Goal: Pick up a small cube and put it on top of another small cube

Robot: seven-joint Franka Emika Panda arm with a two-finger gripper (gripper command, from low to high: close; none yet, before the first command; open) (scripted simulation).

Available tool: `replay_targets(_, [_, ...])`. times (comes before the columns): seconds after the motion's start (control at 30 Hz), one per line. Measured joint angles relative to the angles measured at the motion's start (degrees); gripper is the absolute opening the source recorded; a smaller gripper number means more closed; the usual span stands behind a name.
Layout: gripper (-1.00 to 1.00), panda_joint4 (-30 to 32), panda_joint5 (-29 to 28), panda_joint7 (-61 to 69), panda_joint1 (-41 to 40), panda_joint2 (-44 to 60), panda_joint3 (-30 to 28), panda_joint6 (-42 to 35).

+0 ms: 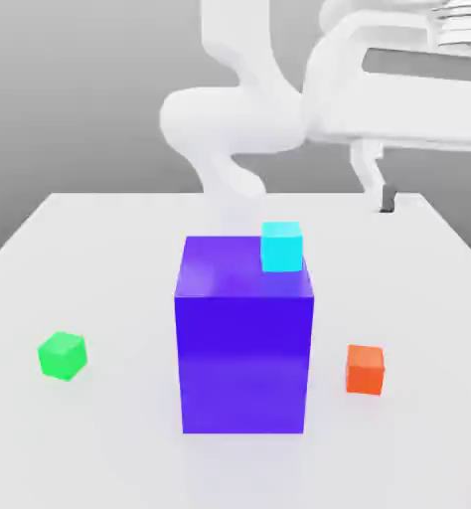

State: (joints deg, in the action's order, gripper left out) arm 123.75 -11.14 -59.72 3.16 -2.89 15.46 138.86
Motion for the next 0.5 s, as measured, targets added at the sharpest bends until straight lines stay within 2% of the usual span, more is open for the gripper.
replay_targets(0.27, [0.0,-3.09,-4.08,-5.22,5.3,16.54,1.45,2.79])
replay_targets(0.5, [0.0,-5.64,-4.94,-8.0,10.01,30.4,2.89,5.69])
